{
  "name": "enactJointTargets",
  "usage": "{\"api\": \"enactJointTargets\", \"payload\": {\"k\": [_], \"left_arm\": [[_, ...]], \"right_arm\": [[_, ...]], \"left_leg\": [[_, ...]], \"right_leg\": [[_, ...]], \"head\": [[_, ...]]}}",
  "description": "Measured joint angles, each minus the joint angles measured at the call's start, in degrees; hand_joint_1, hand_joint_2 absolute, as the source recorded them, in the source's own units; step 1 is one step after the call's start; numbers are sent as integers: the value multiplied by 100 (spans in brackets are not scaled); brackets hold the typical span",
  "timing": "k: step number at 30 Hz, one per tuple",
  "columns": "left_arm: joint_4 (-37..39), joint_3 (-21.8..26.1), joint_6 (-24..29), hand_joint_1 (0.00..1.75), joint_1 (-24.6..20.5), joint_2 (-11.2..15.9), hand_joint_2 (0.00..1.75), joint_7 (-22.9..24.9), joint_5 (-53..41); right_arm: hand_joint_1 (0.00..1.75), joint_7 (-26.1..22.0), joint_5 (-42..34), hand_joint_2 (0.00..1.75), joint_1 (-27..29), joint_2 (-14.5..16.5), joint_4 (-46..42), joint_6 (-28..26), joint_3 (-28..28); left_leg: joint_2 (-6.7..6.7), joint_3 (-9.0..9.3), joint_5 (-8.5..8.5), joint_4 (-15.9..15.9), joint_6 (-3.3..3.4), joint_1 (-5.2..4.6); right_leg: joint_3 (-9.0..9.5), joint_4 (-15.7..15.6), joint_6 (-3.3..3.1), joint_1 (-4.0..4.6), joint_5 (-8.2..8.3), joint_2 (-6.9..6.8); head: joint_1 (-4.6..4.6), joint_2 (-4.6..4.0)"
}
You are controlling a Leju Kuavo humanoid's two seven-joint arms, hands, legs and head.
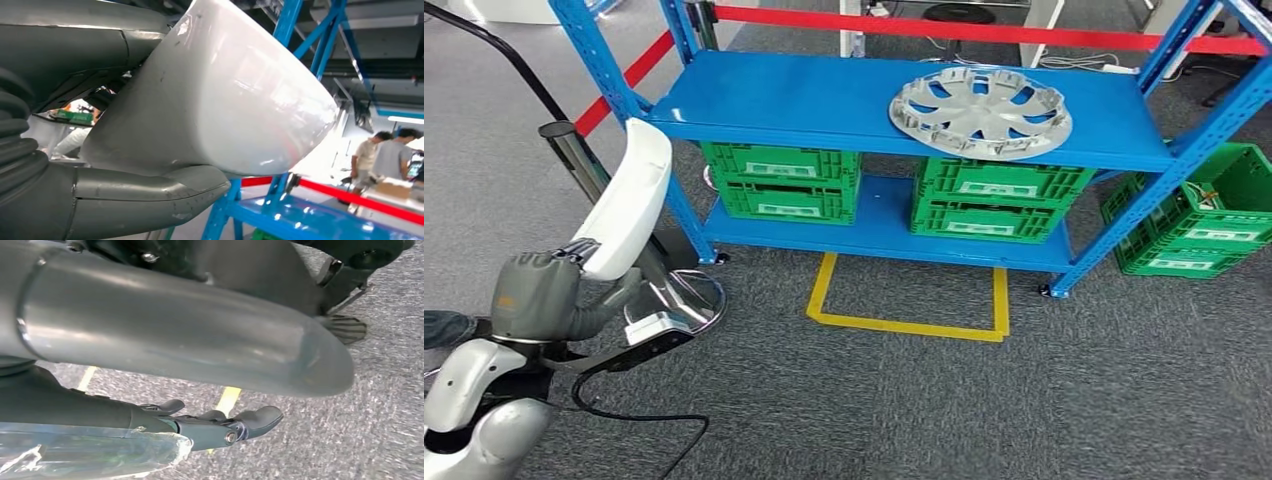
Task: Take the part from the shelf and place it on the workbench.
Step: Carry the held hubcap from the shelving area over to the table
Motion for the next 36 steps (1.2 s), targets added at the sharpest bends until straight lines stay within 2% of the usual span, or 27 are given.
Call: {"api": "enactJointTargets", "payload": {"k": [2,3,4,5,7,8,9,10,12,14,16,18,19,21,22,23,24,25,26,27,28,30,31,33,34,35,36], "left_arm": [[-7,10,1,175,10,1,175,0,0],[-7,15,1,175,23,2,175,0,0],[-8,22,1,175,38,4,175,0,0],[-8,30,1,175,49,5,175,0,0],[-9,44,0,175,58,6,175,0,0],[-9,49,0,175,61,6,175,0,0],[-9,53,0,175,64,6,175,0,0],[-9,58,0,175,67,6,175,0,0],[-9,67,0,175,69,6,175,0,0],[-18,73,1,175,71,4,175,-1,0],[-30,78,4,175,74,3,175,-2,1],[-34,85,1,175,83,-7,175,-7,5],[-35,89,-4,175,90,-17,175,-14,10],[-35,99,-14,175,103,-40,175,-33,26],[-35,104,-19,175,109,-46,175,-42,34],[-35,108,-23,175,117,-51,175,-48,42],[-35,110,-27,175,124,-56,175,-54,49],[-35,112,-31,175,131,-60,175,-58,55],[-35,113,-32,175,136,-66,175,-62,60],[-36,114,-32,175,138,-71,175,-66,64],[-39,116,-33,175,141,-77,175,-68,68],[-49,122,-34,175,147,-85,175,-75,71],[-53,125,-35,175,147,-90,175,-79,75],[-55,131,-40,175,155,-93,175,-85,85],[-55,134,-44,175,160,-93,175,-85,89],[-55,141,-45,175,166,-90,175,-85,89],[-55,147,-46,175,169,-88,175,-85,90]], "right_arm": [[0,0,-4,0,13,3,-2,2,3],[0,4,-9,0,28,5,-2,4,4],[0,10,-15,0,42,8,-2,6,4],[0,14,-20,0,50,10,-2,7,3],[0,19,-24,0,54,10,-2,11,4],[0,19,-25,0,53,10,-2,14,5],[0,19,-25,0,52,10,-2,16,5],[0,20,-25,0,52,10,-2,18,5],[0,22,-25,0,53,10,-2,22,5],[0,23,-26,0,50,10,-2,27,7],[0,24,-28,0,51,10,-2,40,8],[0,31,-28,0,64,9,-3,60,8],[0,35,-27,0,75,8,-4,68,8],[0,43,-27,0,88,8,-9,75,8],[0,44,-27,0,89,8,-10,76,8],[0,44,-27,0,87,8,-11,75,8],[0,45,-27,0,87,8,-11,72,8],[0,48,-27,0,88,8,-12,70,8],[0,49,-28,0,87,8,-14,69,8],[0,51,-28,0,84,8,-16,68,8],[0,52,-29,0,78,8,-23,68,8],[0,53,-32,0,69,8,-40,68,10],[0,54,-33,0,70,8,-48,69,12],[0,57,-36,0,83,9,-55,69,11],[0,60,-37,0,87,10,-58,68,9],[0,61,-37,0,92,11,-61,67,8],[0,60,-39,0,92,12,-64,67,8]], "left_leg": [[1,-52,93,0,-63,7],[-5,-82,9,37,-101,15],[-13,-120,-199,167,-141,24],[-20,-170,-513,407,-179,41],[-21,-276,-1082,1135,-237,65],[-21,-301,-1175,1457,-255,73],[-20,-274,-1123,1649,-265,78],[-20,-170,-969,1659,-269,83],[-25,294,-704,1149,-255,89],[-39,775,-754,437,-204,78],[-47,908,-864,125,-150,59],[-31,818,-821,73,-68,79],[-21,753,-772,53,-12,92],[-7,596,-639,46,77,96],[-5,513,-571,49,92,89],[-4,428,-502,53,93,82],[-2,338,-430,57,90,76],[-1,247,-358,61,82,73],[0,160,-286,64,70,72],[-2,87,-216,68,53,71],[-5,27,-151,72,29,65],[-5,-23,-21,61,-26,60],[-4,-34,43,45,-58,61],[-13,-69,105,23,-125,71],[-23,-111,-11,82,-159,73],[-31,-170,-251,247,-192,77],[-36,-239,-589,532,-220,84]], "right_leg": [[-19,-131,-51,-3,7,-6],[-80,-118,-88,-11,67,-16],[-144,-117,-136,-19,135,-32],[-214,-112,-173,-24,199,-48],[-380,-77,-216,-14,323,-68],[-464,-41,-214,-11,377,-76],[-560,7,-210,-10,426,-83],[-663,66,-203,-11,468,-88],[-874,200,-174,-11,534,-90],[-1033,320,-124,2,588,-85],[-1135,376,-64,12,666,-82],[-1241,437,3,14,649,-68],[-1318,554,35,11,501,-52],[-1498,1063,89,-11,-12,-18],[-1583,1407,106,-22,-249,-12],[-1624,1707,119,-29,-371,-11],[-1601,1875,126,-32,-353,-11],[-1490,1863,126,-33,-213,-11],[-1283,1658,117,-33,-11,-11],[-994,1288,102,-33,141,-11],[-667,826,82,-27,175,-10],[-274,182,32,-9,91,4],[-236,61,6,4,62,12],[-367,55,-69,-7,170,4],[-438,54,-118,-19,243,-7],[-521,46,-159,-35,326,-21],[-604,48,-187,-38,403,-31]], "head": [[1,0],[-4,0],[-15,-1],[-26,-1],[-44,-1],[-44,-1],[-47,-1],[-46,-1],[-47,-1],[-44,-1],[-44,-1],[-42,-1],[-30,-1],[-12,-1],[-7,-1],[-9,-1],[-9,-1],[-9,-1],[-10,-1],[-9,-1],[-8,-1],[-7,-1],[0,0],[20,-2],[11,-1],[-11,-2],[-29,-2]]}}
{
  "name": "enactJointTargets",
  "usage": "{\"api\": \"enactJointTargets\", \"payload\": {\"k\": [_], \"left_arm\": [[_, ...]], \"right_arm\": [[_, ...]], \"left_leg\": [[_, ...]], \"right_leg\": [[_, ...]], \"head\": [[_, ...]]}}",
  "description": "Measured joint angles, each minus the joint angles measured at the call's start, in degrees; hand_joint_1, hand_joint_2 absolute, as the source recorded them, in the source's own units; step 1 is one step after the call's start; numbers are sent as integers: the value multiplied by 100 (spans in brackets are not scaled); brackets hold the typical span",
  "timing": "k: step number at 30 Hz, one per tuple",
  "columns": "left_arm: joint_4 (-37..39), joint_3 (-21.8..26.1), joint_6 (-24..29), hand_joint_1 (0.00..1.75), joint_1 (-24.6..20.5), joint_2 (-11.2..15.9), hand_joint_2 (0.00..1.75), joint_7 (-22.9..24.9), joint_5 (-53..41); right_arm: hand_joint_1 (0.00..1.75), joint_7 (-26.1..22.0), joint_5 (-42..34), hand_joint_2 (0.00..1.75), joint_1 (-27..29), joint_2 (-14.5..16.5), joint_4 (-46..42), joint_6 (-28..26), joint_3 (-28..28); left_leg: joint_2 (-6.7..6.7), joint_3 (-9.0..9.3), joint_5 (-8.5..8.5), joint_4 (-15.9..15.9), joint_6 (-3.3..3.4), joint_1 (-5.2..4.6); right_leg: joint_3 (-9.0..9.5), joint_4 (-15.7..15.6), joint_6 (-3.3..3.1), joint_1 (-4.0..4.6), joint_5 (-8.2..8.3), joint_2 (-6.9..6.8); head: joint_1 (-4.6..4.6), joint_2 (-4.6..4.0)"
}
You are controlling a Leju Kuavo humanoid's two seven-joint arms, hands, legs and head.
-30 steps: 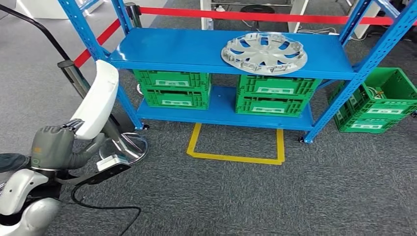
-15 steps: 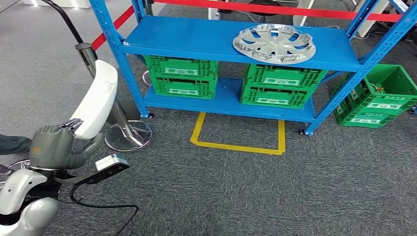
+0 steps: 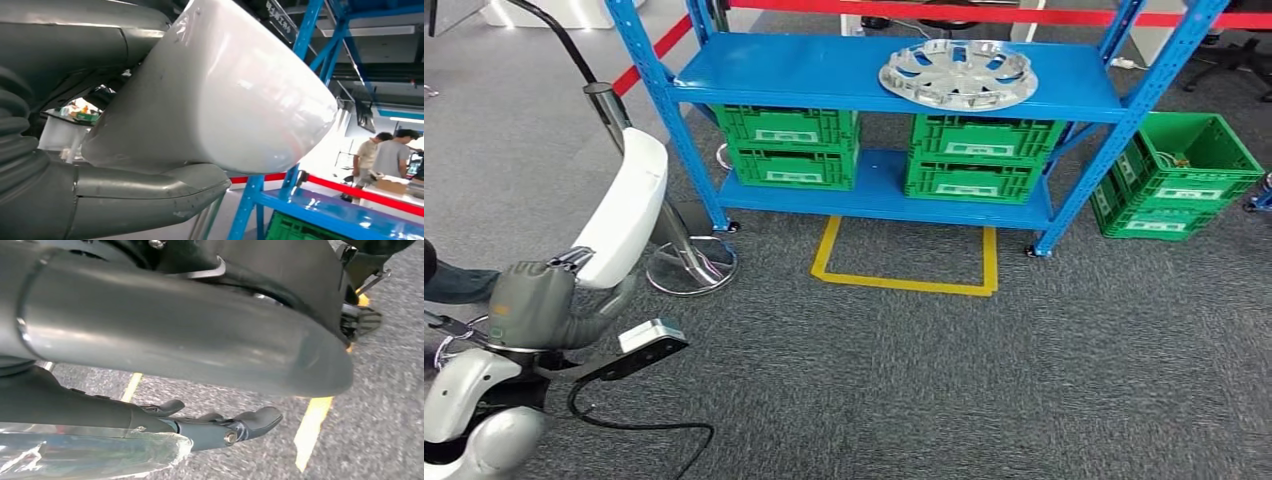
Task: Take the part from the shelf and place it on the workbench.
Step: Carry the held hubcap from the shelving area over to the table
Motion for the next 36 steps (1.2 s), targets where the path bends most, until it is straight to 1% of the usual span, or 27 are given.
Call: {"api": "enactJointTargets", "payload": {"k": [1,2,3,4,5,6,7,9,10,11,13,14,17,18,19,20,22,23,24,27,29,30,32,33,34,35,36], "left_arm": [[0,3,-1,175,0,1,175,0,1],[0,7,-1,175,1,1,175,0,3],[0,8,-2,175,3,0,175,0,8],[0,8,-3,175,4,0,175,0,11],[0,9,-3,175,4,-1,175,0,16],[0,9,-5,175,4,-2,175,-1,22],[-1,9,-7,175,2,-3,175,-5,31],[-6,10,-12,175,-7,-6,175,-23,70],[-9,10,-15,175,-9,-7,175,-36,100],[-11,11,-19,175,-7,-8,175,-48,128],[-11,13,-23,175,-2,-15,175,-68,169],[-11,14,-25,175,-1,-21,175,-76,181],[-10,16,-26,175,7,-34,175,-86,205],[-10,17,-26,175,13,-35,175,-86,208],[-9,18,-26,175,19,-35,175,-86,209],[-9,19,-26,175,24,-36,175,-87,211],[-10,21,-26,175,27,-37,175,-87,211],[-10,24,-26,175,22,-38,175,-87,212],[-11,27,-26,175,19,-39,175,-87,213],[-11,34,-26,175,19,-42,175,-90,214],[-13,45,-25,175,17,-40,175,-95,214],[-13,51,-24,175,16,-39,175,-97,214],[-13,60,-23,175,26,-36,175,-101,214],[-13,62,-23,175,34,-36,175,-101,214],[-13,64,-24,175,42,-35,175,-101,214],[-13,67,-24,175,46,-35,175,-101,214],[-13,69,-24,175,48,-35,175,-101,214]], "right_arm": [[0,0,-1,0,1,0,-2,-1,1],[0,-1,-3,0,0,0,-2,0,3],[0,-2,-5,0,0,0,-2,0,4],[0,-2,-7,0,-1,0,-2,0,4],[0,-2,-8,0,0,0,-2,0,4],[0,-2,-8,0,0,0,-2,1,5],[0,-2,-8,0,0,1,-2,2,7],[0,-3,-5,0,0,1,-2,9,15],[0,-3,-2,0,1,2,-3,13,18],[0,-4,2,0,6,1,-3,16,20],[0,-4,8,0,20,1,-4,18,19],[0,-5,9,0,26,0,-5,18,20],[0,-6,14,0,30,0,-8,17,22],[0,-6,15,0,32,0,-9,17,22],[0,-6,15,0,33,0,-9,17,22],[0,-6,16,0,35,0,-11,17,22],[0,-7,16,0,31,0,-16,17,22],[0,-9,16,0,29,0,-20,17,22],[0,-12,16,0,24,0,-22,17,22],[0,-15,25,0,41,1,-25,19,22],[0,-17,34,0,49,1,-25,20,21],[0,-18,37,0,44,1,-26,21,22],[0,-19,40,0,34,0,-27,22,23],[0,-19,40,0,35,0,-27,24,23],[0,-19,40,0,36,0,-26,24,22],[0,-19,40,0,37,0,-26,24,22],[0,-19,40,0,36,0,-26,24,22]], "left_leg": [[-2,-59,-332,376,-23,4],[-1,-97,-549,759,-39,7],[-2,-86,-608,1044,-46,7],[-2,-8,-531,1168,-42,7],[-2,155,-376,1095,-29,5],[-3,420,-235,820,-4,0],[-5,764,-179,408,28,-12],[-7,1368,-288,-446,102,-38],[-7,1510,-359,-687,133,-55],[-7,1537,-380,-803,165,-60],[8,1474,-302,-834,231,-48],[18,1439,-251,-847,266,-36],[40,1310,-131,-845,318,-33],[43,1270,-101,-841,315,-35],[44,1239,-77,-836,307,-35],[43,1218,-61,-830,298,-34],[42,1201,-51,-811,275,-35],[40,1184,-52,-785,255,-45],[39,1154,-48,-759,229,-54],[36,1069,-36,-703,144,-64],[27,990,-185,-531,85,-53],[21,878,-355,-278,58,-46],[14,508,-768,539,23,-33],[13,345,-893,895,14,-27],[13,271,-898,1064,11,-23],[12,315,-778,986,16,-20],[13,474,-563,675,26,-17]], "right_leg": [[-83,2,-16,2,78,-4],[-167,9,-19,6,156,-10],[-253,19,-17,11,233,-15],[-344,34,-9,17,303,-18],[-441,53,1,23,368,-18],[-531,71,12,27,420,-15],[-603,93,27,37,464,-10],[-700,135,66,53,549,-4],[-728,146,93,55,596,-4],[-748,146,124,52,644,-4],[-828,204,189,37,611,9],[-912,371,223,29,476,19],[-1321,1478,311,-12,-170,31],[-1393,1755,331,-22,-277,30],[-1360,1819,342,-30,-276,30],[-1199,1635,346,-38,-169,29],[-666,821,325,-49,137,30],[-432,441,304,-49,228,32],[-300,211,277,-45,249,34],[-280,104,193,-40,224,38],[-293,79,126,-58,254,36],[-300,67,95,-66,267,32],[-335,71,60,-58,280,27],[-350,75,50,-52,286,24],[-361,80,44,-48,293,23],[-367,90,42,-44,297,24],[-368,103,44,-43,298,27]], "head": [[-20,0],[-31,1],[-30,1],[-32,1],[-32,1],[-33,1],[-33,1],[-30,1],[-29,1],[-29,1],[-27,1],[-15,1],[17,1],[17,1],[17,1],[17,1],[17,1],[16,1],[13,1],[7,1],[-3,1],[-10,1],[-23,1],[-22,1],[-22,1],[-22,1],[-22,1]]}}
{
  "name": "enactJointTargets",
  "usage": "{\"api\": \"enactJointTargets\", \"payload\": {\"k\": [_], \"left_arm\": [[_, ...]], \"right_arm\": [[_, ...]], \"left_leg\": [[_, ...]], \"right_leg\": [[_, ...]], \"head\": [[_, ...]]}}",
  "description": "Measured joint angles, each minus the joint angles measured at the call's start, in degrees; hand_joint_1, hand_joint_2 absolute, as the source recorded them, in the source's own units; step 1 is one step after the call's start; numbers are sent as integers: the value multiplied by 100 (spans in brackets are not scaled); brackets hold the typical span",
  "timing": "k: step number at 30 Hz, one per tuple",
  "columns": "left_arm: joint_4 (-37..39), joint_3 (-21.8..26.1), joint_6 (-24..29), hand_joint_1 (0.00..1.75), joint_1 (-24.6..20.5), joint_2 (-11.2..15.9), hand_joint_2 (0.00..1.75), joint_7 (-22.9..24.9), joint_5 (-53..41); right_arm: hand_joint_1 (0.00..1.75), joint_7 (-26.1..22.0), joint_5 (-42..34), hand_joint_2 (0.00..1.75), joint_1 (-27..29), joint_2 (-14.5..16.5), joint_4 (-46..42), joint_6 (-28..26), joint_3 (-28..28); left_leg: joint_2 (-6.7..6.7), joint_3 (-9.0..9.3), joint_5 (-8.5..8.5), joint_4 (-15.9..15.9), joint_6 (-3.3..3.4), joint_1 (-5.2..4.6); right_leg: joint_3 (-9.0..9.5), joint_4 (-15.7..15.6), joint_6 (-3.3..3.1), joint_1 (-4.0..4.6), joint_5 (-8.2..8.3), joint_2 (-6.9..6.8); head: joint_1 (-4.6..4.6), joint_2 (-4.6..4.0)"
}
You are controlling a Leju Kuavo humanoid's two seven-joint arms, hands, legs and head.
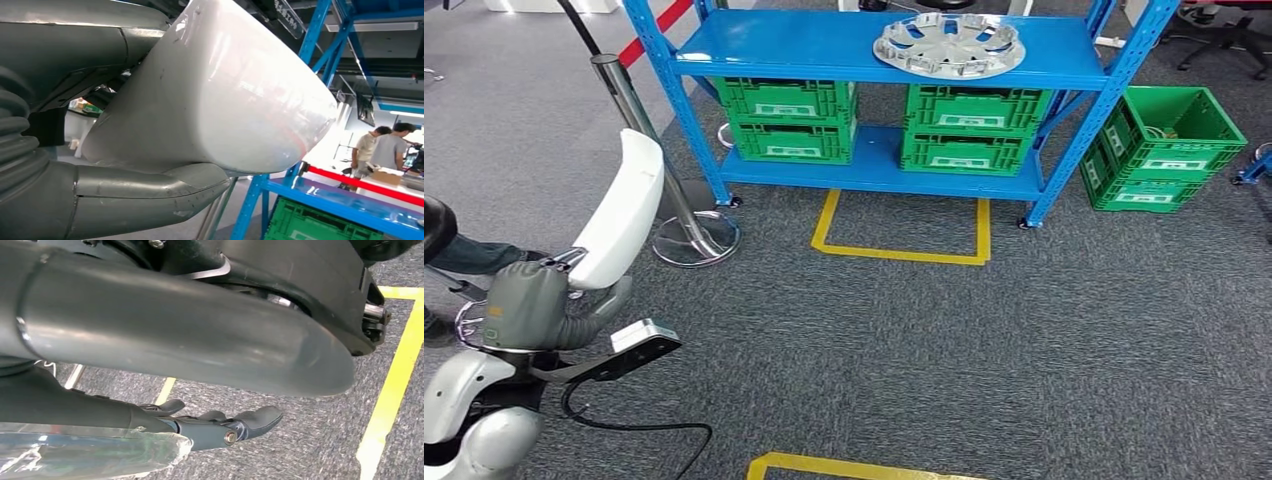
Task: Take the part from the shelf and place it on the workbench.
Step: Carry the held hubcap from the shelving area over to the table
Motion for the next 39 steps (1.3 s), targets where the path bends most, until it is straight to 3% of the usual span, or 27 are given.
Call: {"api": "enactJointTargets", "payload": {"k": [2,3,5,7,17,26,35,37,39], "left_arm": [[0,4,1,175,-3,-1,175,0,0],[0,6,1,175,-7,-1,175,0,0],[0,8,1,175,-2,-3,175,0,0],[0,9,0,175,10,-4,175,0,0],[0,12,3,175,10,-7,175,-2,7],[0,11,11,175,4,-7,175,-25,56],[-19,14,4,175,13,-3,175,-2,62],[-45,25,15,175,24,-2,175,-2,60],[-66,39,23,175,35,-2,175,-2,58]], "right_arm": [[0,0,0,0,-3,0,-1,1,5],[0,-1,0,0,-6,0,-2,1,7],[0,-1,2,0,-5,0,-2,0,7],[0,0,4,0,-1,0,-2,1,3],[0,-8,20,0,-1,0,-2,0,2],[0,-54,130,0,-2,0,-2,-16,0],[0,38,531,0,17,0,-84,-803,82],[0,78,525,0,31,0,-121,-837,107],[0,96,525,0,46,0,-143,-840,122]], "left_leg": [[0,400,376,-815,30,-3],[0,527,459,-1101,42,-5],[-5,569,464,-1280,48,-8],[-11,540,478,-1290,61,-15],[-11,487,528,-1281,141,-60],[-10,483,540,-1280,146,-55],[-14,436,560,-1245,193,-67],[-29,437,621,-1301,243,-35],[-56,419,685,-1350,290,2]], "right_leg": [[-12,44,21,13,-6,8],[-36,72,38,28,-10,10],[-96,117,7,62,-13,12],[-125,114,-36,64,10,7],[-143,41,105,17,112,7],[-154,43,125,19,117,7],[-163,34,203,2,165,-6],[-208,93,237,4,93,-11],[-398,534,270,0,-240,-2]], "head": [[0,0],[2,0],[9,0],[17,0],[14,0],[12,0],[7,0],[10,0],[27,0]]}}
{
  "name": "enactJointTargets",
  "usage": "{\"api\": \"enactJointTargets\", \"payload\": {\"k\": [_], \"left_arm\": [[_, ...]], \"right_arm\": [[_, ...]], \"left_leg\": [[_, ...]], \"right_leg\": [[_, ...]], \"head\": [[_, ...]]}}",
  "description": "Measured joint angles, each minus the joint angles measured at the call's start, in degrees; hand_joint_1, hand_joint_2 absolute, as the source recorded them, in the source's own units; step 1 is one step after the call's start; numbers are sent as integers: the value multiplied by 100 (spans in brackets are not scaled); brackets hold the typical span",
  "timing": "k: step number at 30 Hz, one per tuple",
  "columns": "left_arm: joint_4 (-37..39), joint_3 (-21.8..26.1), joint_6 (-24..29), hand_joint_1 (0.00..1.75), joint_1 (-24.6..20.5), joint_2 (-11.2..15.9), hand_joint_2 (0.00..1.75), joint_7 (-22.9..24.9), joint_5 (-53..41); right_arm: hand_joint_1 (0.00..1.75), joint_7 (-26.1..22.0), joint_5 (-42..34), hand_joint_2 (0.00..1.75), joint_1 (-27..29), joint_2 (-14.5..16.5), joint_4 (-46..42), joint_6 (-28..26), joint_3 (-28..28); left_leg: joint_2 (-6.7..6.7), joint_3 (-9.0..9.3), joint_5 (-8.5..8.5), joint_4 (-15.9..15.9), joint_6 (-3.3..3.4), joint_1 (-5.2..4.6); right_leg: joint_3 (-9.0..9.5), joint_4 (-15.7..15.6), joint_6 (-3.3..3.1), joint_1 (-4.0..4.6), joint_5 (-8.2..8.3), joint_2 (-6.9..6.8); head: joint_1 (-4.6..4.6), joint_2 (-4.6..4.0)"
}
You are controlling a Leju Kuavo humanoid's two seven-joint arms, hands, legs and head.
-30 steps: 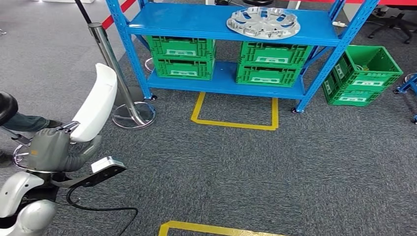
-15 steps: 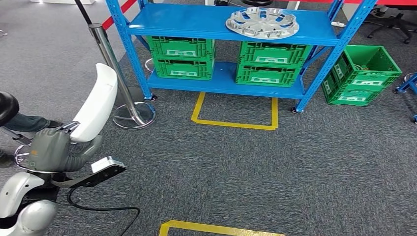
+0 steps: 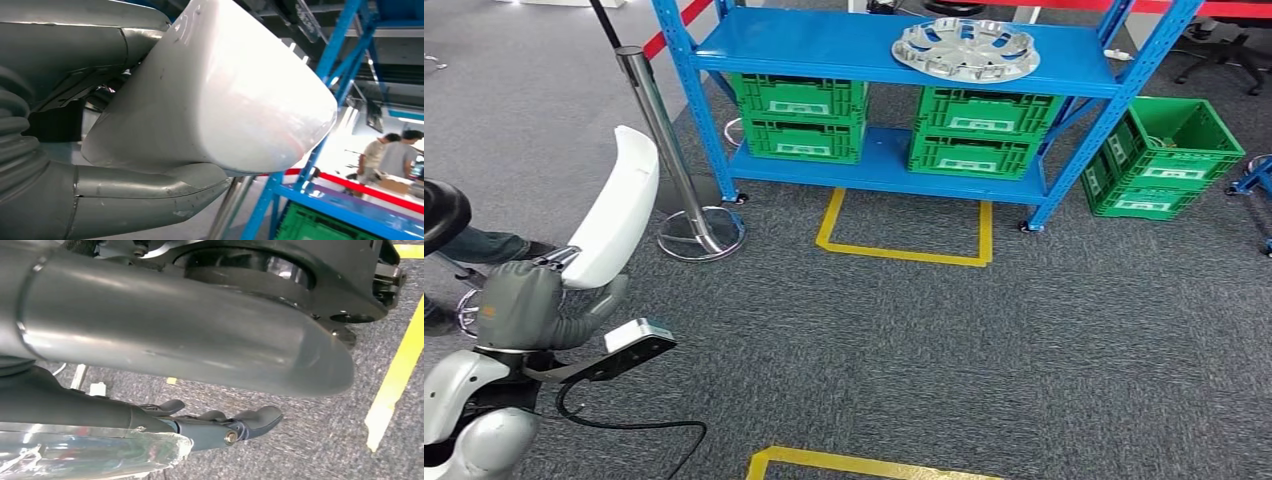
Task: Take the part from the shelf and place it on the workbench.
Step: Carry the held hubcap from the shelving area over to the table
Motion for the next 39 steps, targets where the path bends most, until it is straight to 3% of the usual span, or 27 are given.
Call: {"api": "enactJointTargets", "payload": {"k": [2,3,4,5,6,8,9,10,12,14,15,17,19,20,21,22,24,26,27,28,30,32,33,34,35,37,39], "left_arm": [[-6,10,2,175,20,0,175,0,-1],[-6,12,2,175,32,0,175,0,-1],[-6,14,2,175,40,0,175,0,-1],[-6,15,2,175,46,-1,175,0,-1],[-7,15,2,175,48,-2,175,0,-1],[-10,17,1,175,40,-4,175,1,-1],[-14,19,-1,175,32,-4,175,1,-2],[-19,22,-5,175,26,-5,175,2,-2],[-25,25,-21,175,25,-4,175,2,-8],[-27,28,-43,175,13,-1,175,6,-16],[-28,31,-53,175,-4,1,175,10,-18],[-28,32,-75,175,-25,2,175,21,-20],[-28,32,-89,175,-15,2,175,32,-27],[-28,32,-92,175,-12,1,175,36,-31],[-28,32,-96,175,-10,1,175,37,-34],[-28,32,-98,175,-13,1,175,37,-37],[-29,32,-101,175,-28,-1,175,37,-37],[-30,35,-102,175,-29,-4,175,42,-41],[-31,38,-103,175,-20,-5,175,45,-45],[-33,40,-103,175,-8,-8,175,48,-48],[-43,42,-104,175,-11,-19,175,50,-52],[-49,41,-107,175,-20,-32,175,52,-53],[-48,41,-109,175,-14,-36,175,57,-54],[-48,41,-113,175,-7,-37,175,64,-54],[-48,41,-117,175,0,-38,175,71,-55],[-49,41,-121,175,6,-43,175,80,-56],[-50,41,-122,175,-1,-51,175,81,-56]], "right_arm": [[0,9,2,0,4,0,-3,3,4],[0,11,3,0,5,0,-3,3,5],[0,14,4,0,7,0,-4,3,5],[0,15,4,0,9,0,-4,4,6],[0,17,4,0,11,0,-5,4,6],[0,18,9,0,13,0,-6,4,8],[0,20,20,0,14,0,-7,4,10],[0,21,40,0,14,0,-7,4,12],[0,24,90,0,11,-1,-9,5,14],[0,23,119,0,3,-1,-10,9,14],[0,23,123,0,3,0,-11,13,15],[0,28,125,0,11,0,-12,24,16],[0,38,123,0,17,0,-12,30,17],[0,43,123,0,16,0,-12,30,20],[0,50,121,0,15,0,-13,30,25],[0,57,120,0,14,0,-16,30,33],[0,74,115,0,15,0,-21,29,47],[0,87,112,0,16,0,-23,27,51],[0,92,111,0,16,0,-30,25,55],[0,96,111,0,16,0,-39,23,63],[0,99,110,0,19,0,-63,17,86],[0,110,109,0,33,0,-71,14,100],[0,120,110,0,42,0,-71,14,102],[0,129,113,0,49,-1,-72,13,102],[0,135,115,0,53,-1,-72,11,101],[0,142,121,0,54,-2,-80,8,102],[0,145,122,0,56,-3,-87,7,104]], "left_leg": [[-45,-51,30,2,5,3],[-76,-72,43,5,-5,4],[-117,-88,55,9,-20,8],[-167,-98,65,14,-38,13],[-221,-103,71,22,-57,19],[-334,-129,80,57,-116,21],[-385,-154,89,74,-154,20],[-439,-184,106,87,-198,24],[-537,-239,140,95,-278,51],[-417,-334,21,257,-333,61],[-295,-439,-138,493,-352,59],[-89,-763,-545,1248,-383,57],[-30,-950,-713,1750,-393,60],[-12,-887,-634,1690,-384,59],[23,-717,-473,1421,-366,55],[106,-485,-289,1032,-340,46],[362,-119,-99,361,-272,-6],[445,-57,-103,158,-205,-53],[372,-80,-89,149,-167,-52],[308,-86,-70,130,-134,-43],[181,-92,-25,95,-64,-15],[47,-118,1,93,-24,-6],[-28,-132,8,96,-15,-10],[-106,-140,12,99,-11,-15],[-187,-141,15,104,-10,-19],[-350,-131,16,116,-17,-21],[-500,-154,18,145,-51,-22]], "right_leg": [[-303,796,31,-18,-436,5],[-409,1093,42,-28,-555,5],[-413,1186,51,-37,-564,5],[-288,1020,53,-47,-455,14],[-60,648,52,-62,-275,59],[411,-168,37,-98,-35,304],[545,-392,23,-107,-2,398],[593,-469,2,-103,-21,444],[592,-461,-63,-87,5,329],[578,-474,-147,-87,39,193],[571,-486,-185,-88,53,116],[547,-485,-225,-61,56,-39],[529,-482,-234,-36,57,-200],[528,-480,-234,-26,56,-277],[533,-479,-234,-17,54,-349],[543,-477,-231,-7,50,-416],[550,-462,-201,35,34,-535],[550,-454,-155,65,25,-656],[559,-460,-127,63,23,-723],[558,-448,-95,54,-2,-712],[441,-174,-35,31,-214,-435],[99,562,-9,13,-608,-93],[-82,941,-7,11,-755,-30],[-196,1170,-9,13,-801,-6],[-209,1177,-17,14,-724,7],[68,560,-55,12,-301,98],[404,-163,-95,-16,-8,406]], "head": [[13,0],[11,0],[12,0],[13,0],[13,0],[9,0],[6,0],[3,0],[3,0],[-22,0],[-42,0],[-75,0],[-76,0],[-77,0],[-77,0],[-77,0],[-75,0],[-75,0],[-76,0],[-78,0],[-54,0],[-26,0],[-22,0],[-24,0],[-22,0],[-22,0],[-25,0]]}}
